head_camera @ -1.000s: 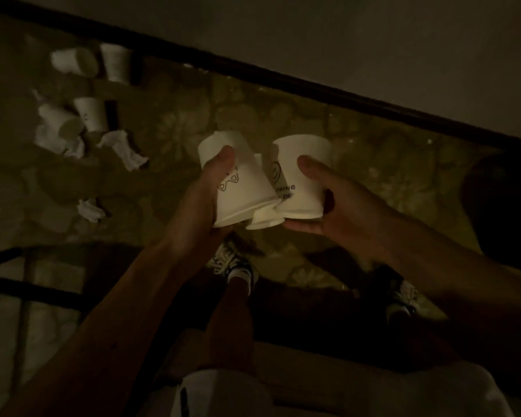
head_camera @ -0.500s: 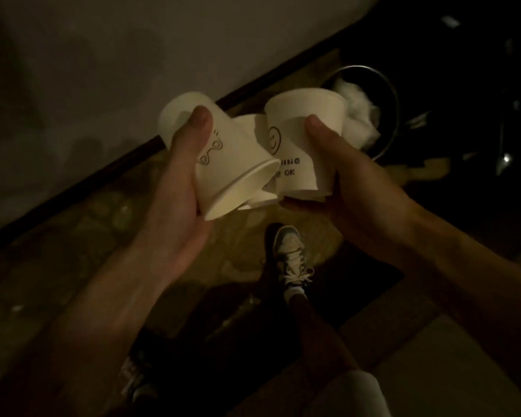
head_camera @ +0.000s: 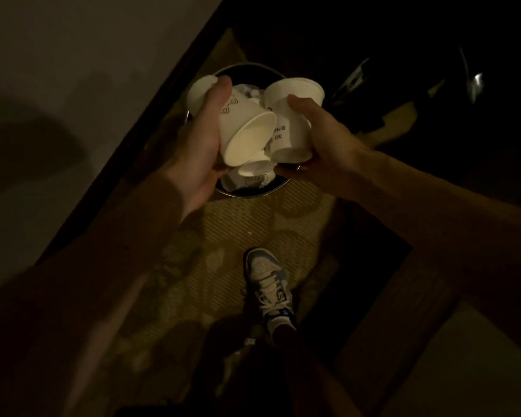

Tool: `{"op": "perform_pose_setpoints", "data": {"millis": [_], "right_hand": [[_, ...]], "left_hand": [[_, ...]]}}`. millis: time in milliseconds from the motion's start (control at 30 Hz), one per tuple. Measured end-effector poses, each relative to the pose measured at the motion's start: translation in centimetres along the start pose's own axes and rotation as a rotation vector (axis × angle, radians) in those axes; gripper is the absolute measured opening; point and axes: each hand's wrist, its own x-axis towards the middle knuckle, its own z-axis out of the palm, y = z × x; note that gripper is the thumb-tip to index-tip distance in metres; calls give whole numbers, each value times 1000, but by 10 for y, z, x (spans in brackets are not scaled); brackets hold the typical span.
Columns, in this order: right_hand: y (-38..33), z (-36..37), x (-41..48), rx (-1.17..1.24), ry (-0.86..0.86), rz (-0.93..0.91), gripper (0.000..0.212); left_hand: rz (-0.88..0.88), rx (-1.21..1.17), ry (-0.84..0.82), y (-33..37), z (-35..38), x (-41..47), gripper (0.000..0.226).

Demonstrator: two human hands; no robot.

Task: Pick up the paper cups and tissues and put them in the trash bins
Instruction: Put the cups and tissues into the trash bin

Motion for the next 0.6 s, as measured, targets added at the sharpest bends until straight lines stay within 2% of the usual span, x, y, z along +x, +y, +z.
{"op": "perform_pose_setpoints", "data": {"millis": [100, 267, 433, 567, 600], "right_hand": [[-2, 1, 41, -119, 63, -8, 66], [-2, -5, 81, -335, 275, -140, 63], [7, -7, 83, -483, 316, -233, 64], [17, -19, 60, -465, 387, -345, 43], [21, -21, 55, -467, 402, -355, 42]], "left_hand": [[-61, 54, 37, -4, -6, 36, 54], [-142, 103, 34, -13, -8, 68, 65], [-158, 142, 118, -7, -16, 70, 70], [-21, 213, 253, -7, -33, 51, 43], [16, 253, 278, -10, -38, 44, 43]]}}
